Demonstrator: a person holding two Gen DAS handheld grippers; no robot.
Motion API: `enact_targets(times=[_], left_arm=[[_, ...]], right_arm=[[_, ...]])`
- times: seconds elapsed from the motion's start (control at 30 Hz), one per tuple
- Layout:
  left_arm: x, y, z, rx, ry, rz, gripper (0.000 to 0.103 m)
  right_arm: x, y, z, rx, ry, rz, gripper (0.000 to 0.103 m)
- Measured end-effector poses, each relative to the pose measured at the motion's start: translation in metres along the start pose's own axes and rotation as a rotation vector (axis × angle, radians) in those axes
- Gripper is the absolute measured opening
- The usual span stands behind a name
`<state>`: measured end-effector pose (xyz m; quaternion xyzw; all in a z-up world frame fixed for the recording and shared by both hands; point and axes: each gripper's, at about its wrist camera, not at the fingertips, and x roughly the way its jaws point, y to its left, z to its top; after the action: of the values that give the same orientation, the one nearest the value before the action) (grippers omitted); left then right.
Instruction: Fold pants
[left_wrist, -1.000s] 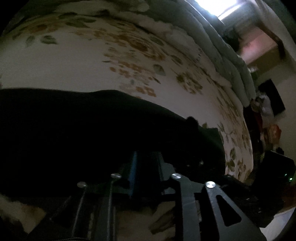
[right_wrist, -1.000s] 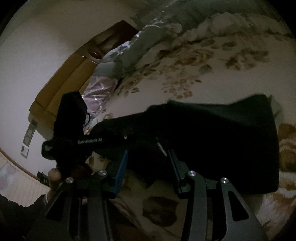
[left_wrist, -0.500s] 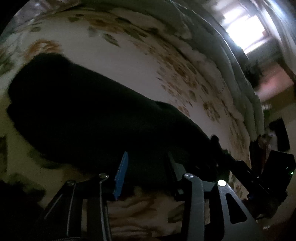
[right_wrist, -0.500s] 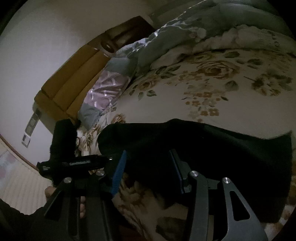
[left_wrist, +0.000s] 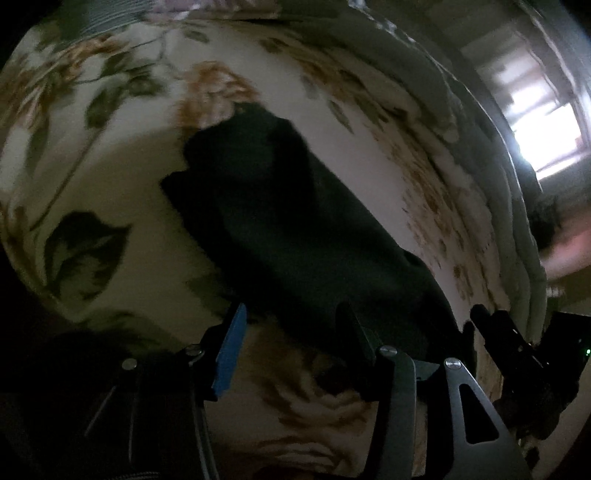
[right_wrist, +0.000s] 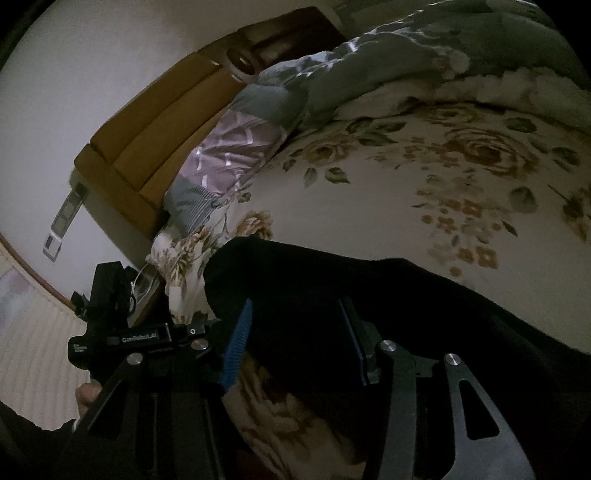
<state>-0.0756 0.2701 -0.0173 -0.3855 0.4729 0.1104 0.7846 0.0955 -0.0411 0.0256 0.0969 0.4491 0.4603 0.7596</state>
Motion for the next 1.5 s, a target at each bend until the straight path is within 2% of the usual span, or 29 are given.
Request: enact_targets(times=[0.27, 0.47, 1.17, 1.43, 1.5], left_arm=[[0.002, 0.030, 0.009, -0.094, 0.005, -0.001, 0.054], [0.008, 0.046, 0.014, -0.178, 0.020, -0.033, 0.055], [0.028, 0.052, 0.035, -0.215, 0.007, -0.017, 0.060], [0.035, 0.051, 0.041, -0.204, 0.002, 0.015, 0.060], [0.037, 0.050, 0.043, -0.203, 0.004, 0.022, 0.060]], right_arm=[[0.033, 0.014, 0.017, -0.057, 0.060, 0.022, 0.050], [0.059, 0.022, 0.030, -0.082, 0.096, 0.038, 0.050], [0.160, 0.043, 0.073, -0.253, 0.284, 0.054, 0.051], [0.205, 0.046, 0.083, -0.308, 0.381, 0.080, 0.051], [0.218, 0.049, 0.083, -0.322, 0.411, 0.094, 0.056]])
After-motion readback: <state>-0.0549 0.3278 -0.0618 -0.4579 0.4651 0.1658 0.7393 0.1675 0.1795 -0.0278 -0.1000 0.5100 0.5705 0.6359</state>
